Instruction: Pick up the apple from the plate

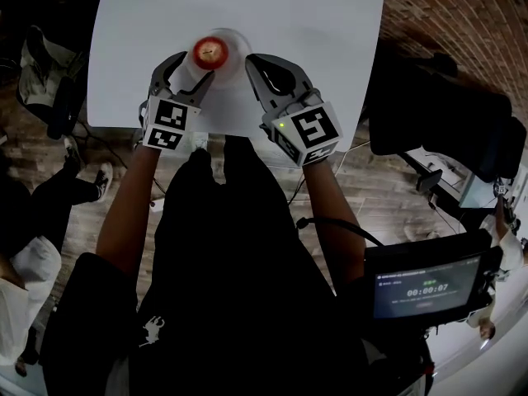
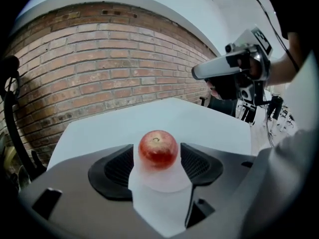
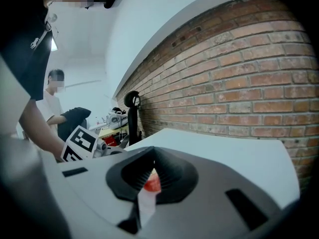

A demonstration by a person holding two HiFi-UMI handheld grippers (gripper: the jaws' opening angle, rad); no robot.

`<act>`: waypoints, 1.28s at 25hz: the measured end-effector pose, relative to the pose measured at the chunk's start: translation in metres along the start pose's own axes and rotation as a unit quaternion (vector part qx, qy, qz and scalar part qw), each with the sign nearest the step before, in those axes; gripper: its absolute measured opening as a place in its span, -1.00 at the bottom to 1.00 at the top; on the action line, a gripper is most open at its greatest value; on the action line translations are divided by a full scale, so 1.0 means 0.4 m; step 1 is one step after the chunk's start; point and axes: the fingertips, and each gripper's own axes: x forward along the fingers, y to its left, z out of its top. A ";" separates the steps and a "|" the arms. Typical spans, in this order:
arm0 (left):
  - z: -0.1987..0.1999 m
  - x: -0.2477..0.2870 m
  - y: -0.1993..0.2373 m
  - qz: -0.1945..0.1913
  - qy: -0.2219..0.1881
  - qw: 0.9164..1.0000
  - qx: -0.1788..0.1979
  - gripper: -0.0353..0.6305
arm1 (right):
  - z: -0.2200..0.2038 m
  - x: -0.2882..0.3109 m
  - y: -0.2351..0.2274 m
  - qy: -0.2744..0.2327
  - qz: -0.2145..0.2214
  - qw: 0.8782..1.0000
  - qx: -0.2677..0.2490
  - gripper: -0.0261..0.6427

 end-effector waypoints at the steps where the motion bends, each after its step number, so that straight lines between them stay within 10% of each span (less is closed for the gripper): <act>1: -0.008 0.002 0.000 0.001 0.004 1.000 0.002 -0.02 | 0.000 0.001 0.001 -0.001 0.001 1.000 -0.002 -0.91; 14: -0.050 0.034 0.015 0.016 0.034 0.999 0.026 0.35 | -0.004 -0.006 -0.005 -0.004 -0.003 1.000 -0.001 -0.91; 32: -0.059 0.073 0.013 0.030 0.041 0.998 0.041 0.36 | -0.016 -0.025 -0.002 0.005 -0.001 1.000 0.003 -0.91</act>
